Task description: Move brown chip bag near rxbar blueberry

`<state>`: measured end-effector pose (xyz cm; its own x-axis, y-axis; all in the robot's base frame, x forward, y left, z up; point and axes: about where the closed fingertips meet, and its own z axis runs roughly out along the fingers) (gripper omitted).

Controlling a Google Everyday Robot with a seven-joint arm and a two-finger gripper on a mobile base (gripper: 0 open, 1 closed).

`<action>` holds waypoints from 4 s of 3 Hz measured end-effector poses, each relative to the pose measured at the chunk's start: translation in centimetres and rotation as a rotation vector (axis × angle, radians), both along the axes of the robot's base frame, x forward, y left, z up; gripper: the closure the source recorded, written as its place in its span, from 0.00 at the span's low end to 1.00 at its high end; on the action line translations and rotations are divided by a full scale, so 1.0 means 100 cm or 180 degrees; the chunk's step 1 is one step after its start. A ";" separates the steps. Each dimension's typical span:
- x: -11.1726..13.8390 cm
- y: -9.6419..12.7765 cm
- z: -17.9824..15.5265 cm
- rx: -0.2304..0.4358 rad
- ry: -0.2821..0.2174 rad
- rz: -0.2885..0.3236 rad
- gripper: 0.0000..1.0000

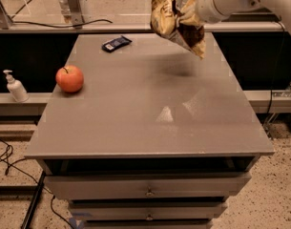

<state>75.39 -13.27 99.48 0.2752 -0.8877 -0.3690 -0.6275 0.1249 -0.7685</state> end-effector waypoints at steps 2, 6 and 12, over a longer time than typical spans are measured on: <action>0.023 0.099 -0.013 -0.0116 -0.0164 0.0664 1.00; 0.081 0.148 -0.054 -0.0808 -0.0551 0.1124 1.00; 0.126 0.094 -0.084 -0.1006 -0.0376 0.0768 0.00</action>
Offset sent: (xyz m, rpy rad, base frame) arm 0.0242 0.1516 -0.0343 -0.0566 -0.0412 0.3247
